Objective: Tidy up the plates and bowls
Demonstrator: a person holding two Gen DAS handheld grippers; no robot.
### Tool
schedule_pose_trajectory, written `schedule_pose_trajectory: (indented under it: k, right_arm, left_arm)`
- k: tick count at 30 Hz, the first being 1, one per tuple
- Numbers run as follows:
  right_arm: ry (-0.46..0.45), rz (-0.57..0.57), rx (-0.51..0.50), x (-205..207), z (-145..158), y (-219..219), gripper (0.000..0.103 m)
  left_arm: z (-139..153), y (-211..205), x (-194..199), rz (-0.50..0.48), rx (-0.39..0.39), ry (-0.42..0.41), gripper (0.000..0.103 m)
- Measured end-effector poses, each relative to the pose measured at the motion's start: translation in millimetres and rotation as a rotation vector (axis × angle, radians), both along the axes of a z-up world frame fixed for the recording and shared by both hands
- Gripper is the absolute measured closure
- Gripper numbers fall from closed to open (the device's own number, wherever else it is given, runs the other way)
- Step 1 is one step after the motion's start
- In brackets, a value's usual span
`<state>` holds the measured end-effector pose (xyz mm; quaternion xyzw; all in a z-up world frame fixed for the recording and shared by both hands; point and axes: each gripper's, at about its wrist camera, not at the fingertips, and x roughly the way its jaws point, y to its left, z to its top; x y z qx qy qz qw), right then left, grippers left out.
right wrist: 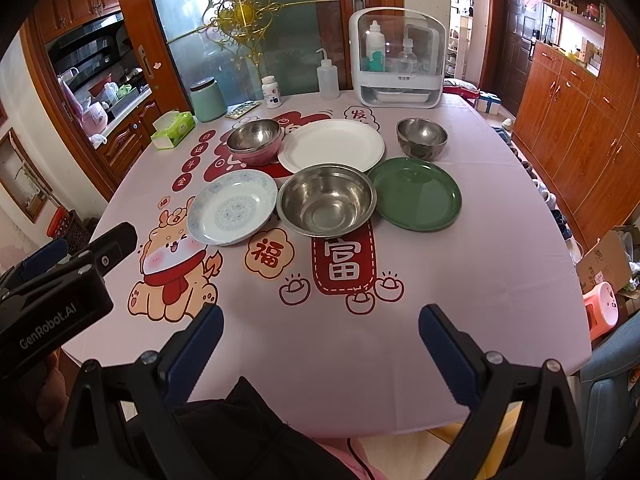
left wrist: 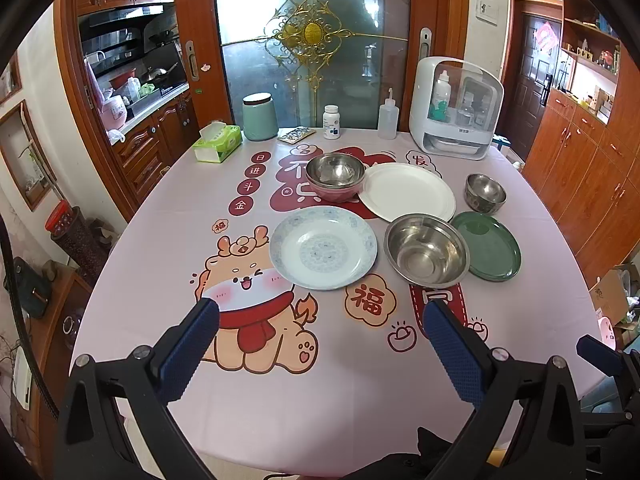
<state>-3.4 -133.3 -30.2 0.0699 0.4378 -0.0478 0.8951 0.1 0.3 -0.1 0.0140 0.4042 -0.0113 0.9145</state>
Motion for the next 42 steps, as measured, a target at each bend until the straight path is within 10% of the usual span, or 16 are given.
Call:
schedule_pose_trajectory:
  k: [42]
  right_arm:
    - [0.026,-0.011,0.006,-6,-8,5,0.004]
  left_arm:
    - [-22,-5,-11,-0.01,-0.026,0.056,0.002]
